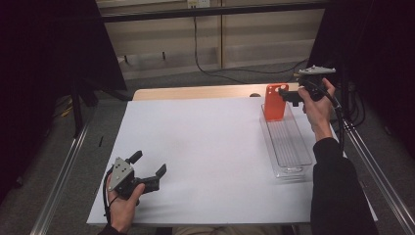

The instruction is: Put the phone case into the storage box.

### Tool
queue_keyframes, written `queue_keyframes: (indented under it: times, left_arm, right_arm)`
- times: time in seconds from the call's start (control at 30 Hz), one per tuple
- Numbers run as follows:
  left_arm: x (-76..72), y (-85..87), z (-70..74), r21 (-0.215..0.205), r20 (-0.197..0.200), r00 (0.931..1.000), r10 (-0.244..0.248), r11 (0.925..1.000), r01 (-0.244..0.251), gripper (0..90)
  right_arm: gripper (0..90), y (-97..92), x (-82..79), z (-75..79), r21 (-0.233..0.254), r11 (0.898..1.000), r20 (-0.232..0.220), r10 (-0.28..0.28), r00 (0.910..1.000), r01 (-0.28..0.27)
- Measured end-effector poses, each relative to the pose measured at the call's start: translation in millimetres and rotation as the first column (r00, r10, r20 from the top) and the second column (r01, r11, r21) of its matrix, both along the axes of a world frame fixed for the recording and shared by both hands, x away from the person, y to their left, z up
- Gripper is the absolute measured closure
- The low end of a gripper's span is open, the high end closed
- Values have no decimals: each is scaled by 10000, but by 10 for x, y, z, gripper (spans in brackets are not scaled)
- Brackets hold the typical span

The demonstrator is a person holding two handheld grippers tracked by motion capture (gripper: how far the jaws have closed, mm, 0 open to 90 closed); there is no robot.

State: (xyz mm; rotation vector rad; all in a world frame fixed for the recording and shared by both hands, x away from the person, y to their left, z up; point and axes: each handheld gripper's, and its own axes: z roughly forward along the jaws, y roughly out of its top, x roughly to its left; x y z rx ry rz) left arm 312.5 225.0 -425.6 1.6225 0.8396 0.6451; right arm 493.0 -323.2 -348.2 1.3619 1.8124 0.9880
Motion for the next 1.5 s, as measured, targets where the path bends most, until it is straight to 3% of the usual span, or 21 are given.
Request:
queue_keyframes:
  times: [0.13,0.4,0.5,0.97,1.07,1.27,1.4,1.5]
  left_arm:
    - [0,6,-2,100,42,9999,-92,9999,92,25]
    - [-19,30,4,21,77,9999,-141,9999,140,24]
    - [-27,24,11,-63,124,9998,-138,9999,139,25]
    - [-36,44,13,-78,129,9999,-13,10000,14,24]
    - [-35,48,15,-106,142,9999,-13,9999,14,24]
    - [-38,44,14,-67,145,9999,-14,10000,15,24]
    - [-38,39,10,-110,110,9999,24,9999,-23,24]
    - [-39,42,14,-64,125,9999,16,10000,-15,24]
  right_arm:
    - [44,5,-47,-5,-134,9996,214,-235,9995,238]
    - [35,35,-128,-31,187,9998,300,-82,9995,76]
    - [34,52,-165,-24,232,9996,539,-193,9984,181]
    - [23,65,-312,-119,777,9967,404,-255,9989,223]
    - [23,57,-350,-129,731,9970,568,-286,9980,244]
    - [33,37,-445,-141,1041,9921,630,-767,9951,699]
    - [42,9,-528,-143,1110,9901,1191,-992,9879,860]
    - [43,-3,-579,-149,1247,9883,1305,-1038,9860,875]
